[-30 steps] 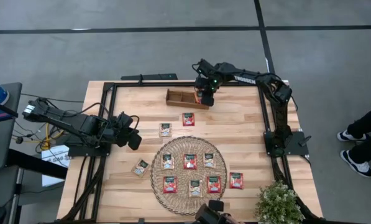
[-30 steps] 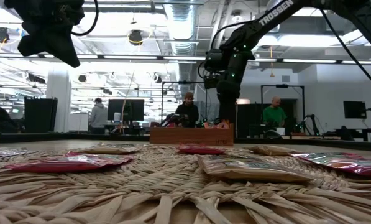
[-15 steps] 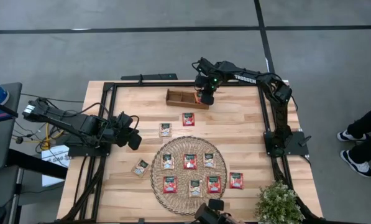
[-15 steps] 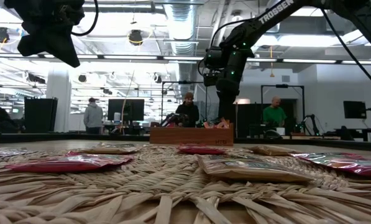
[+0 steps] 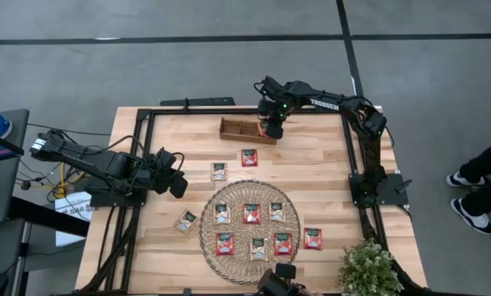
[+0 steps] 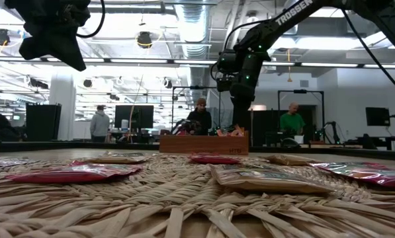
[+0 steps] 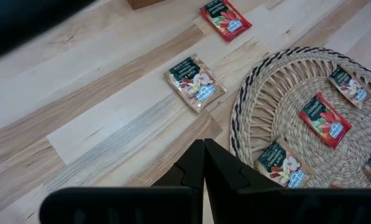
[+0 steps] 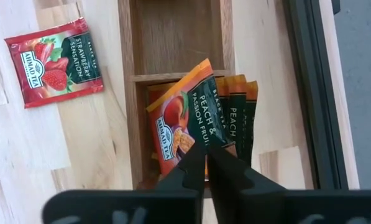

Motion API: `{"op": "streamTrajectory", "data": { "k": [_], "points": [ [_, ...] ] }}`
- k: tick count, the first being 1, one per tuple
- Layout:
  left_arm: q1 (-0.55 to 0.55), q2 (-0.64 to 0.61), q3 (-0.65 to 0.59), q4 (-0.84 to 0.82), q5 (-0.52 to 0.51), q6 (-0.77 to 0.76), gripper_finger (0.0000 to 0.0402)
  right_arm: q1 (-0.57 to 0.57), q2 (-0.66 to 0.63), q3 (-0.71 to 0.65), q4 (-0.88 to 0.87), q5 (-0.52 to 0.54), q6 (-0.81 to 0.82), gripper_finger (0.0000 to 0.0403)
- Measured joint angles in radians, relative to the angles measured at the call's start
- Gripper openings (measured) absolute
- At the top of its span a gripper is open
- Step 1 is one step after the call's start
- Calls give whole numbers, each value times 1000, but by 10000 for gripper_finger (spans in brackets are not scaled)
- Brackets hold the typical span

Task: Pick & Place Tea
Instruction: Put the orange tea bag into the right section of the wooden organizer

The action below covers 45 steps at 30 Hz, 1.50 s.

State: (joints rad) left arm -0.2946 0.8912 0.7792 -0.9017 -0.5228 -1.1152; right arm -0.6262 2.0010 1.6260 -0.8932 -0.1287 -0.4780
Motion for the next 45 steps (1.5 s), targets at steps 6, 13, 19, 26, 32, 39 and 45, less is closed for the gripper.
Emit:
{"op": "streamTrajectory", "data": {
  "k": [6,13,19,26,32,39,45],
  "points": [
    [0,0,0,0,0,0,0,4,0,0,3,48,6,2],
    [0,0,0,0,0,0,0,4,0,0,-2,50,7,1],
    [0,0,0,0,0,0,0,4,0,0,-2,48,7,7],
    [0,0,0,0,0,0,0,2,0,0,-2,42,8,61],
    [0,0,0,0,0,0,0,2,0,0,1,42,8,123],
    [0,0,0,0,-1,0,0,0,0,0,11,41,8,150],
    [0,0,0,0,-1,1,0,1,0,0,-3,23,9,143]
  ]
}}
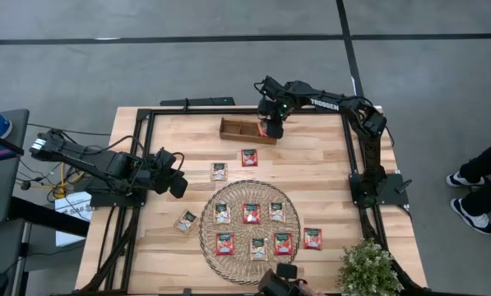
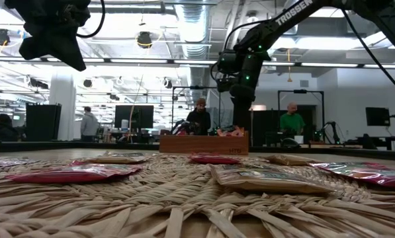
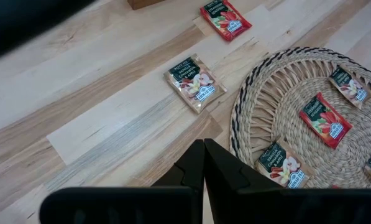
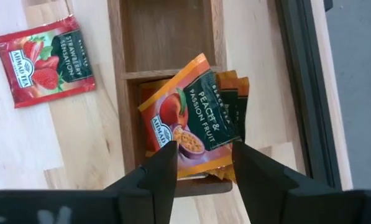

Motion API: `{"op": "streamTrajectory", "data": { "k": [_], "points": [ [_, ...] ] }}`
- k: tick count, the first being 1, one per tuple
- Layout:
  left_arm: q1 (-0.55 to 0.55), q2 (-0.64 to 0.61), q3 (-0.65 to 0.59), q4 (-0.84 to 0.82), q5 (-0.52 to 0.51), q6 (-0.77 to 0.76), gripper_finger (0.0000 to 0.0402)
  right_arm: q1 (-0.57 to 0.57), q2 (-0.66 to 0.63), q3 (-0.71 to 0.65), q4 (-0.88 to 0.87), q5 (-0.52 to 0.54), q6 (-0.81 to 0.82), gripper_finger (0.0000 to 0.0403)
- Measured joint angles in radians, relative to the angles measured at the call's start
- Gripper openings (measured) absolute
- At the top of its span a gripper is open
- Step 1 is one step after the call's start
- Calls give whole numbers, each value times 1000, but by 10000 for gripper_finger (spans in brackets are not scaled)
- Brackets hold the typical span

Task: Pick & Place Tea
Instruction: Put the orange tea bag into the right section of the wooden organizer

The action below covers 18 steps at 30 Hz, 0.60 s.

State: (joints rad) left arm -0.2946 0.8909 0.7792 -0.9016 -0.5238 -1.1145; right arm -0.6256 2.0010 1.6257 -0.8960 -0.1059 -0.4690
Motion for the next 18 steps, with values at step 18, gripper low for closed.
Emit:
{"op": "streamTrajectory", "data": {
  "k": [18],
  "points": [
    [0,0,0,0,-32,0,0,-6,0,33,-110,11,0,144]
  ]
}}
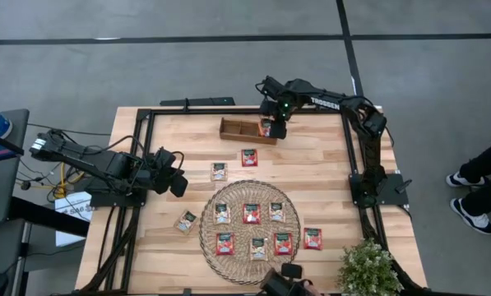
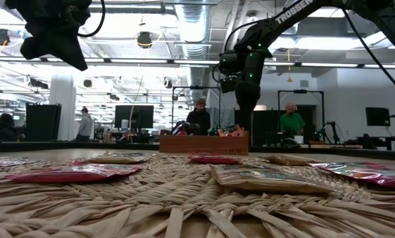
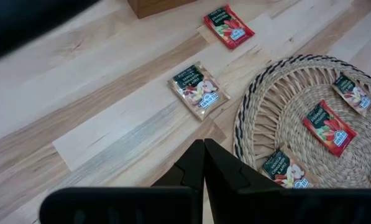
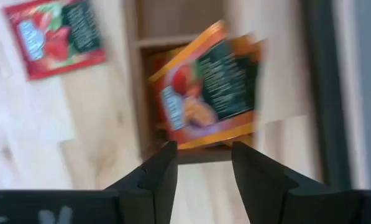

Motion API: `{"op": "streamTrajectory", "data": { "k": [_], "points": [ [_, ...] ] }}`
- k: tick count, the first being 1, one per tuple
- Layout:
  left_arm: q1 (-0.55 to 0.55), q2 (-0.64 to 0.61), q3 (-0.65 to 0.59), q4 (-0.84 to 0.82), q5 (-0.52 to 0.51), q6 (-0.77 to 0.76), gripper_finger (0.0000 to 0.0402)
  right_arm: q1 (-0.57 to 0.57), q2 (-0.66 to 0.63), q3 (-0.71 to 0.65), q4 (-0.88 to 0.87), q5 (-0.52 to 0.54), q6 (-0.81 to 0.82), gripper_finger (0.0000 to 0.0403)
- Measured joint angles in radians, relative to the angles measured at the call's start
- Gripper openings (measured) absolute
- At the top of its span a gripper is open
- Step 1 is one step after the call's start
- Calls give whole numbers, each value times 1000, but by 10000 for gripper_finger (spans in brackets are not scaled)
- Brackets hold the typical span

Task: Pick & Place Tea
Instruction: Put the orange tea bag into the right section of the wooden organizer

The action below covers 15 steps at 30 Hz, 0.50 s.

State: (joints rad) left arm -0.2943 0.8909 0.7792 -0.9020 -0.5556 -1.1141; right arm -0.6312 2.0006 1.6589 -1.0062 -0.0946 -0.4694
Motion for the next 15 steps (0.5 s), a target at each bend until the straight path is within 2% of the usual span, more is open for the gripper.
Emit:
{"op": "streamTrajectory", "data": {
  "k": [3,8,15],
  "points": [
    [0,0,0,0,0,0,0,-7,0,42,0,57,-1,138],
    [0,0,0,0,-1,0,0,-28,-2,78,17,62,-41,129],
    [0,0,0,0,-7,0,0,-45,-2,69,36,-19,-76,123]
  ]
}}
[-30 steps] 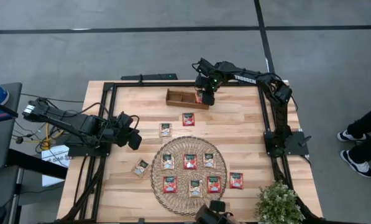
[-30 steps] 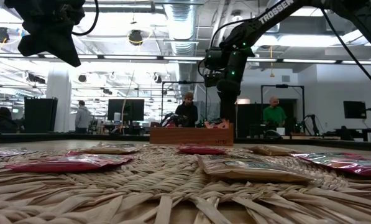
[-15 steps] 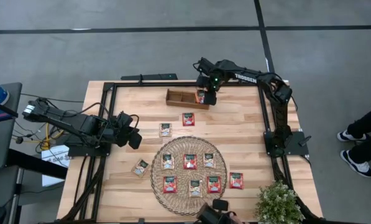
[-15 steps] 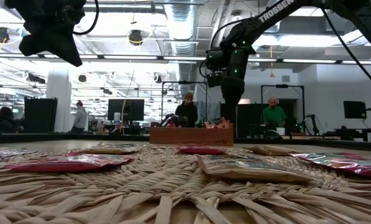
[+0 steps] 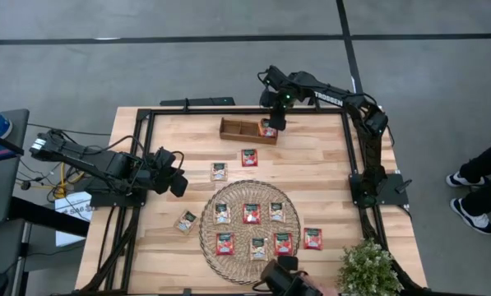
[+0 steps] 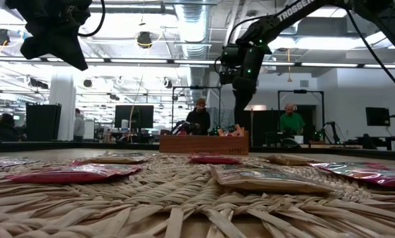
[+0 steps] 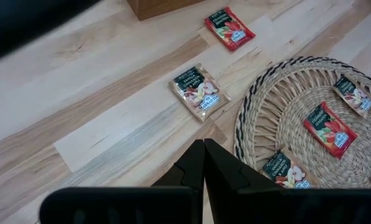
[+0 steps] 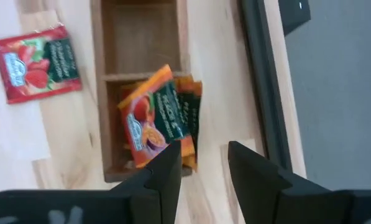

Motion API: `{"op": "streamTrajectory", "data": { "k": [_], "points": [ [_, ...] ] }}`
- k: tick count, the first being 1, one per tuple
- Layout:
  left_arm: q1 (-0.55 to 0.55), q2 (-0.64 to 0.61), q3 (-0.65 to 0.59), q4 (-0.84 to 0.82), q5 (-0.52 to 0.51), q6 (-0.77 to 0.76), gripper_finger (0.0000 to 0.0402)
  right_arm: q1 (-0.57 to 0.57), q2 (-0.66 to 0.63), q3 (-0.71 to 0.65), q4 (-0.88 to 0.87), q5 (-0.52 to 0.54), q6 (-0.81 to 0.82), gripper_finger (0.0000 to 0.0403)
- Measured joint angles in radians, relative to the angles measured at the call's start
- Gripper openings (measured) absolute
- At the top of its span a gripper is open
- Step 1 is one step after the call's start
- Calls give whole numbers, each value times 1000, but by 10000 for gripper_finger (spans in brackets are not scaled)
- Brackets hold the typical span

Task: Pick & Place Tea
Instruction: Put the orange tea bag into the right section of the wooden organizer

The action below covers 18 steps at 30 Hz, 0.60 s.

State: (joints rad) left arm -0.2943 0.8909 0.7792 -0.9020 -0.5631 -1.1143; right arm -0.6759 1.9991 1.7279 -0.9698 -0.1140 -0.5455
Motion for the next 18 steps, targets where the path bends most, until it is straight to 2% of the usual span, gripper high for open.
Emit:
{"op": "streamTrajectory", "data": {
  "k": [10,18],
  "points": [
    [0,0,0,1,-2,3,0,-23,28,-2,-25,-87,-13,123],
    [0,0,0,8,-2,3,0,-25,43,1,-6,-101,-5,123]
  ]
}}
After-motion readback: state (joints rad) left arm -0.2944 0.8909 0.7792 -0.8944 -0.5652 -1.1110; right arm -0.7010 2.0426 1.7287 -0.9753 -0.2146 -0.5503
